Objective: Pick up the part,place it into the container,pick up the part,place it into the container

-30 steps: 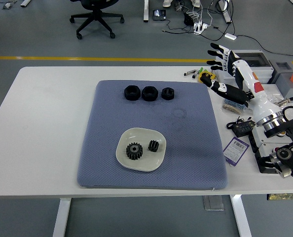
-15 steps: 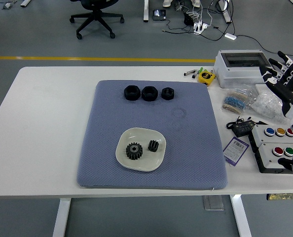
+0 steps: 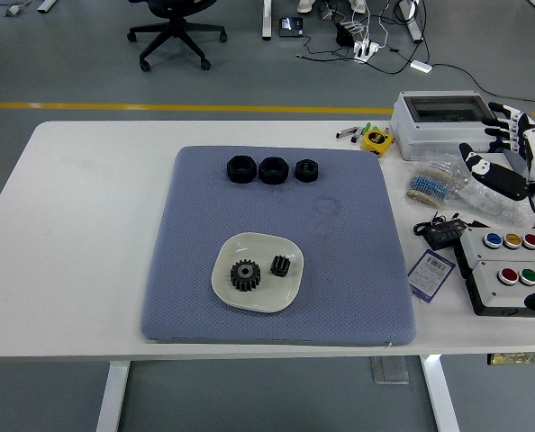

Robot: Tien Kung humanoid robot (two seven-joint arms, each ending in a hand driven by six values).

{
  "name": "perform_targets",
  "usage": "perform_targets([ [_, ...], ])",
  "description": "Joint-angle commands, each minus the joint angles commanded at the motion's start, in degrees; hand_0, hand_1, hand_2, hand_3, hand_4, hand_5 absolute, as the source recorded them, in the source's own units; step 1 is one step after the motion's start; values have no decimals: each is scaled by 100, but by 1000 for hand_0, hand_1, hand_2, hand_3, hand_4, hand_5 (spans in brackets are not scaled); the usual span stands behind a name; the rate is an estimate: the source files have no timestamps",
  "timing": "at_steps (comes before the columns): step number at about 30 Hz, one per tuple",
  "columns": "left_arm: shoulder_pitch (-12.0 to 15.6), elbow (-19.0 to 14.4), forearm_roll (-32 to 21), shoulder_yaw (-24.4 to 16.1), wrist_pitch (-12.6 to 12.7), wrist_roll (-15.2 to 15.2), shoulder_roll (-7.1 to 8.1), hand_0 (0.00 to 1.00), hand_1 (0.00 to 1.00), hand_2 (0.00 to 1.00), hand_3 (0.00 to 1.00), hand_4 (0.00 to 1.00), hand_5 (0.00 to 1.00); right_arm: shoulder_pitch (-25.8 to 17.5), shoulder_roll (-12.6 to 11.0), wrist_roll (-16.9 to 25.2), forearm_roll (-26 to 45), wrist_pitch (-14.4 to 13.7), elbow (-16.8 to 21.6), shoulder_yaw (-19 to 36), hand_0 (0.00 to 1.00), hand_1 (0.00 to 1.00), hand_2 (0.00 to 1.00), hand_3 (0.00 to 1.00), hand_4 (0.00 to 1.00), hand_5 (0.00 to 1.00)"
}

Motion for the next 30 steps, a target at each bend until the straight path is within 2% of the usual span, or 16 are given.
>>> perform_targets([
  [4,-5,-2,31,-15,-8,2,2,535,566,583,610,624,626,5,21,-85,-918,-67,-23,30,682,738,781,869,539,195],
  [5,-5,-3,33,-16,-9,2,4,535,567,581,610,623,625,7,21,-81,-1157,-65,-24,25,677,727,772,862,443,158],
  [7,-10,-5,54,-27,-18,7,9,535,567,581,610,623,625,14,19,-63,-1348,-74,-33,12,677,727,772,862,443,158],
  [22,10,-14,224,-127,-62,41,26,537,568,582,610,624,626,6,29,42,-1142,-82,-76,-99,647,700,749,842,432,146],
  [23,11,-15,238,-134,-66,43,27,538,569,584,611,625,626,3,29,46,-1136,-88,-76,-103,533,580,638,780,334,105],
  [28,6,-17,349,-181,-89,55,35,538,569,584,611,625,626,8,23,150,-985,-139,-88,-141,533,580,638,780,334,105],
  [29,2,-17,406,-203,-98,56,36,539,569,584,612,625,625,11,22,191,-942,-154,-91,-144,427,458,505,554,8,243],
  [30,1,-17,424,-210,-100,56,37,539,569,584,612,625,625,12,22,202,-931,-158,-92,-145,427,458,505,554,8,243],
])
